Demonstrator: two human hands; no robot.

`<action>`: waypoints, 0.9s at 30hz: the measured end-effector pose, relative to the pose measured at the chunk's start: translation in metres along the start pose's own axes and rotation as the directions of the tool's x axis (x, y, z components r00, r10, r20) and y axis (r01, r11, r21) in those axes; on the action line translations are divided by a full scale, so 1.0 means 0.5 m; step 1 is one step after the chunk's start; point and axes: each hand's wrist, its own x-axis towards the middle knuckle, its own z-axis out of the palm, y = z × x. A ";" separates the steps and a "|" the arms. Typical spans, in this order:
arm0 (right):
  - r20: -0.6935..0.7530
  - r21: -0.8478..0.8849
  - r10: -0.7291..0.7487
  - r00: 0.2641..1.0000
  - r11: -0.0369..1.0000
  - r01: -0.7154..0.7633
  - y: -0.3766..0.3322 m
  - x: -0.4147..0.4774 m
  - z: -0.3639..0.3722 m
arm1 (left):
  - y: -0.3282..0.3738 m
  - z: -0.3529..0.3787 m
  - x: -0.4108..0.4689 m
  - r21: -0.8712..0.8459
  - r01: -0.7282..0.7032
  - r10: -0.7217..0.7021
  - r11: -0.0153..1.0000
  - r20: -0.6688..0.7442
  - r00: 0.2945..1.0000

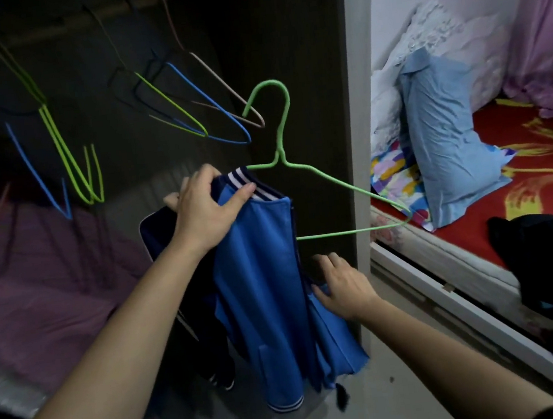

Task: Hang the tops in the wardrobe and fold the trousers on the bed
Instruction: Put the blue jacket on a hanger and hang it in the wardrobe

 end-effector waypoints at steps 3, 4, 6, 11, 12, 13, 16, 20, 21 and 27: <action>0.151 0.125 0.110 0.982 0.984 -0.130 0.009 0.014 0.018 | 0.023 -0.012 0.006 -0.026 -0.068 0.067 0.997 -0.028 0.997; 0.194 0.169 0.135 0.972 0.971 -0.169 0.014 0.018 0.020 | 0.029 -0.016 0.008 -0.031 -0.080 0.079 0.996 -0.029 0.996; 0.234 0.188 0.154 0.960 0.962 -0.200 0.029 0.022 0.022 | 0.035 -0.025 0.012 -0.051 -0.081 0.079 0.995 -0.027 0.996; 0.084 0.110 0.173 0.981 0.977 -0.182 0.068 0.012 -0.001 | -0.017 -0.038 0.015 -0.048 -0.075 0.075 0.996 0.004 0.997; 0.052 0.091 0.182 0.982 0.978 -0.186 0.075 0.010 -0.010 | -0.038 -0.038 0.012 -0.013 -0.067 0.067 0.998 0.016 0.998; 0.027 0.073 0.192 0.981 0.978 -0.194 0.084 0.008 -0.021 | -0.061 -0.038 0.006 0.016 -0.051 0.051 0.999 0.034 0.998; -0.039 0.089 0.243 0.969 0.967 -0.239 0.103 0.004 -0.070 | -0.136 -0.029 -0.018 0.096 -0.029 0.018 0.995 0.113 0.993; -0.239 0.067 0.196 0.951 0.980 -0.185 0.094 0.028 -0.155 | -0.205 -0.009 -0.049 0.271 -0.106 0.046 0.957 0.219 0.975; -0.269 0.045 0.173 0.947 0.985 -0.166 0.084 0.040 -0.177 | -0.212 -0.004 -0.055 0.312 -0.138 0.065 0.940 0.235 0.970; -0.524 -0.001 0.052 0.850 0.998 -0.061 0.002 0.110 -0.291 | -0.207 0.020 -0.078 0.474 -0.270 0.150 0.838 0.275 0.950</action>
